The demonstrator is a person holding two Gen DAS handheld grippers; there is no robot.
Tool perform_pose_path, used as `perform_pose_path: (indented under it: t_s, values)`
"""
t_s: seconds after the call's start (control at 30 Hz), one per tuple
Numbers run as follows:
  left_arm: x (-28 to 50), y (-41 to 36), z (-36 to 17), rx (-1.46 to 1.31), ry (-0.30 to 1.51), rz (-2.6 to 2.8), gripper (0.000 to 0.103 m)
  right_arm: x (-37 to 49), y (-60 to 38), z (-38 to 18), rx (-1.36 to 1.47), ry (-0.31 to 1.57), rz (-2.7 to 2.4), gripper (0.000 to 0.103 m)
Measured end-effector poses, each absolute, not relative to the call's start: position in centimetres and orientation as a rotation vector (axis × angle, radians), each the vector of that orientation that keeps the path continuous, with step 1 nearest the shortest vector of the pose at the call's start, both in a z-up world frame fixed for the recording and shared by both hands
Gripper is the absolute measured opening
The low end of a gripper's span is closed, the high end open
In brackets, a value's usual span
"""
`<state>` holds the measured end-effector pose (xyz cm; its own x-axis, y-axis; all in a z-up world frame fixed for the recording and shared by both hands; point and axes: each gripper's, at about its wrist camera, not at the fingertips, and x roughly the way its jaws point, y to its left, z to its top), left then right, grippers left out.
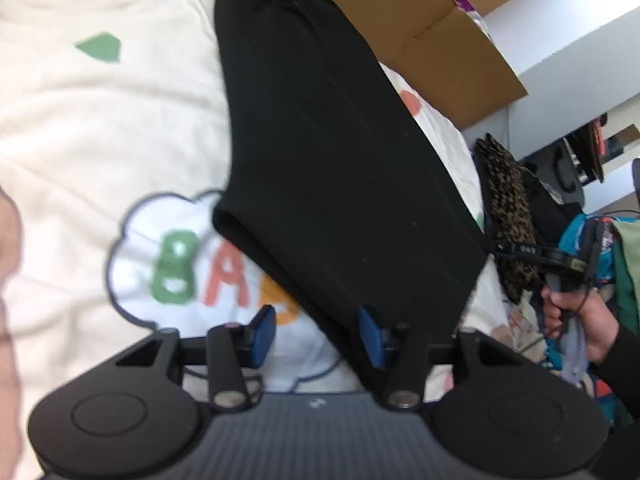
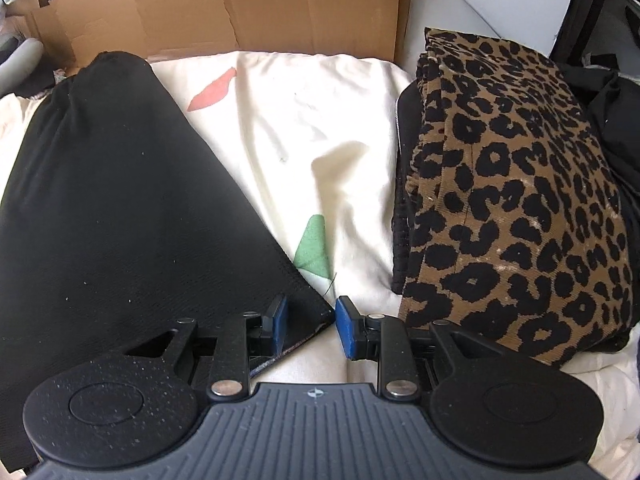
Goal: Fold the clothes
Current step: 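Lift the pants end with the left gripper to fold it over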
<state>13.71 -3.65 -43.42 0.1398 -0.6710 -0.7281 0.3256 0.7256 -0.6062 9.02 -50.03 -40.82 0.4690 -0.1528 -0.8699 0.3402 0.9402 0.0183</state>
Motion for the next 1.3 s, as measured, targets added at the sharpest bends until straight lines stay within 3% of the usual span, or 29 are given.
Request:
perform_pose_path:
  t_s: [0.07, 0.1, 0.2, 0.4, 0.57, 0.7, 0.93, 1.3]
  values:
    - [13.5, -3.9, -43.8, -0.348, 1.26, -0.753, 0.02, 9.1, -50.1, -40.9, 0.196, 1.041, -0.294, 0.031]
    - [13.5, -4.1, -44.0, -0.353, 1.272, -0.758, 0.008, 9.0, -50.1, -40.9, 0.196, 1.04, -0.286, 0.025]
    - [13.3, -4.0, -44.5, -0.38, 1.295, -0.766, 0.004, 9.0, -50.0, -40.6, 0.167, 1.034, -0.267, 0.006]
    - [13.0, -3.6, -44.9, -0.421, 1.315, -0.771, 0.002, 9.0, -50.0, -40.3, 0.138, 1.027, -0.268, 0.004]
    - [13.0, -3.5, -45.2, -0.425, 1.33, -0.767, 0.004, 9.2, -50.1, -40.8, 0.128, 1.038, -0.284, 0.003]
    - [13.0, -3.3, -45.8, -0.443, 1.372, -0.741, 0.032, 9.2, -50.2, -41.4, 0.125, 1.044, -0.283, 0.003]
    - [12.7, -3.3, -47.7, -0.599, 1.409, -0.759, 0.042, 9.5, -50.1, -41.8, 0.111, 1.062, -0.276, 0.003]
    - [12.5, -4.1, -50.3, -0.774, 1.429, -0.823, 0.043, 10.2, -49.5, -42.5, 0.041, 1.092, -0.266, 0.003]
